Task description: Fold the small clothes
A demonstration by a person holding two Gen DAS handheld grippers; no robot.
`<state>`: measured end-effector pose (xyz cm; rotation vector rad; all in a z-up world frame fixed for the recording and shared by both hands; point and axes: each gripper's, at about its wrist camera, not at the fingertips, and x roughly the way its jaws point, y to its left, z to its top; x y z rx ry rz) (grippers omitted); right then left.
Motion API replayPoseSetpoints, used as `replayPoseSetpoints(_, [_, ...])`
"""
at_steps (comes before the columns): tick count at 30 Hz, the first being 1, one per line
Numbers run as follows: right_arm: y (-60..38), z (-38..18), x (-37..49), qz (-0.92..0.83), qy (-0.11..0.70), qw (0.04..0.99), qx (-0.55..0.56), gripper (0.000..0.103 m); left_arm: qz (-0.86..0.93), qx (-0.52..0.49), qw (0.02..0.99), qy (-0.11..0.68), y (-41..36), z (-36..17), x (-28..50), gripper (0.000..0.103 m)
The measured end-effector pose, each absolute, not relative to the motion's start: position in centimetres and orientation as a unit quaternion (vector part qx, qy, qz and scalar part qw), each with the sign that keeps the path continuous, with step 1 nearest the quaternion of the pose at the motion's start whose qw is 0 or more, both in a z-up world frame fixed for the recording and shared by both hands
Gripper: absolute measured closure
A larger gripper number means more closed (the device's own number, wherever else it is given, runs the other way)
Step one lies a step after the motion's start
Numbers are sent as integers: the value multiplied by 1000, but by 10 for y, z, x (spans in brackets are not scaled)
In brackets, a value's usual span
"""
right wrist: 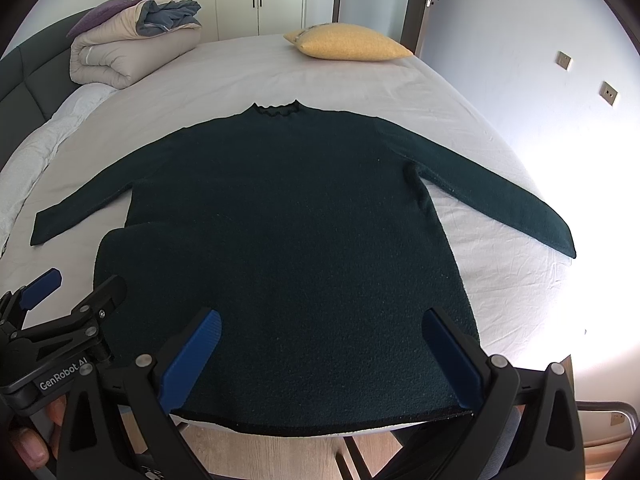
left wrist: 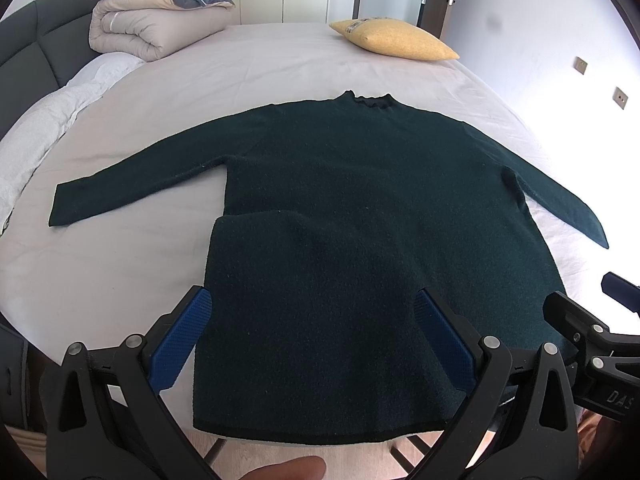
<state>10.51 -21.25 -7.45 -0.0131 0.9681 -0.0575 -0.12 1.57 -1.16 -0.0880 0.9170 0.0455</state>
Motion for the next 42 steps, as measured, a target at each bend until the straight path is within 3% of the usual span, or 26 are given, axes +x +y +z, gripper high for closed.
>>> replayPoseSetpoints(13, [-238, -76, 107, -7, 443, 895, 44, 0, -60, -146, 884, 439, 34, -26, 20, 0])
replayPoseSetpoints(18, [-322, -79, 113, 32, 378, 903, 201, 0, -113, -176, 877, 433, 39, -37, 43, 0])
replayPoseSetpoints(21, [-403, -98, 119, 7, 345, 883, 318, 1, -118, -180, 847, 486, 34, -55, 66, 0])
replayPoseSetpoints(24, [-477, -120, 118, -49, 310, 858, 406, 7, -119, -215, 822, 514, 39, -71, 81, 0])
replayPoseSetpoints(28, [-561, -157, 112, -129, 291, 817, 482, 16, -120, -238, 832, 487, 46, -76, 95, 0])
replayPoseSetpoints(35, [-626, -197, 113, -182, 264, 782, 535, 19, -105, -206, 883, 409, 49, -53, 134, 2])
replayPoseSetpoints(42, [-631, -199, 131, -184, 241, 786, 539, 20, -79, -68, 926, 363, -1, -26, 145, 2])
